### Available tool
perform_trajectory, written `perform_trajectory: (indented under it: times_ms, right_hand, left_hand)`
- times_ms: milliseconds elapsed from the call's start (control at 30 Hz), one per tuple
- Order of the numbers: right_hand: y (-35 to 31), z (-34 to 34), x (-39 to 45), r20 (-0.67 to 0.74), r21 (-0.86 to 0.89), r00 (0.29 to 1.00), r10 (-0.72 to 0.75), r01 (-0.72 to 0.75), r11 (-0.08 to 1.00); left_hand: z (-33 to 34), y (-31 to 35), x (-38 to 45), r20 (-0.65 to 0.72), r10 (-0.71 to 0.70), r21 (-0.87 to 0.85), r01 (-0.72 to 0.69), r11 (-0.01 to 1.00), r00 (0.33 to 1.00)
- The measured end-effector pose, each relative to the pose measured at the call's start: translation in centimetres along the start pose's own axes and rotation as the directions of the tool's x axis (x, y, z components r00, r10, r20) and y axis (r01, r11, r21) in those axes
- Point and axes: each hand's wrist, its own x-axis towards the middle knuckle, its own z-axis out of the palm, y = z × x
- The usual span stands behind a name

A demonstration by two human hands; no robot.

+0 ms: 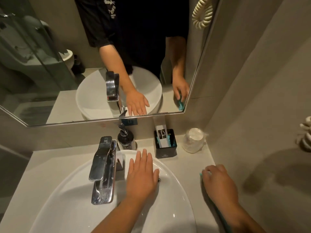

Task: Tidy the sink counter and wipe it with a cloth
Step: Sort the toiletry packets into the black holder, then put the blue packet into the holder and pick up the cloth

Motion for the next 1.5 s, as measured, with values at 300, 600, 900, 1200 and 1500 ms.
perform_trajectory:
  times_ms: [300, 600, 900, 1200, 1500]
  right_hand:
    - [4.1, 2.3, -4.7, 0.174, -0.254, 0.979, 0.107, -0.06, 0.965]
    - [4.0, 0.3, -3.5, 0.283, 0.323, 0.932, 0.228, -0.316, 0.892]
    - [-6.6, -9.8, 2.7, 0.046, 0.859, 0.982, -0.181, 0.053, 0.509]
    - [-14.1, -6.8, 8.7, 0.023, 0.847, 0.939, -0.342, 0.163, 0.506]
    - [-12.7, -1.9, 10.8, 0.114, 0.776, 0.918, -0.379, 0.155, 0.611]
  left_hand:
    - [-0.4, -0.5, -0.5, 0.03, 0.054, 0.078, -0.056, 0.995, 0.998]
    - [-0.4, -0.6, -0.4, 0.052, 0.069, 0.076, -0.073, 0.994, 0.996]
    - [-1.2, 0.0, -0.3, 0.086, 0.034, -0.041, -0.031, 0.999, 0.996]
    - [-3.6, 2.7, 1.3, -0.069, -0.233, -0.465, 0.175, 0.868, 0.97]
    - [-6.8, 6.0, 9.2, -0.068, -0.382, -0.691, 0.233, 0.684, 0.922]
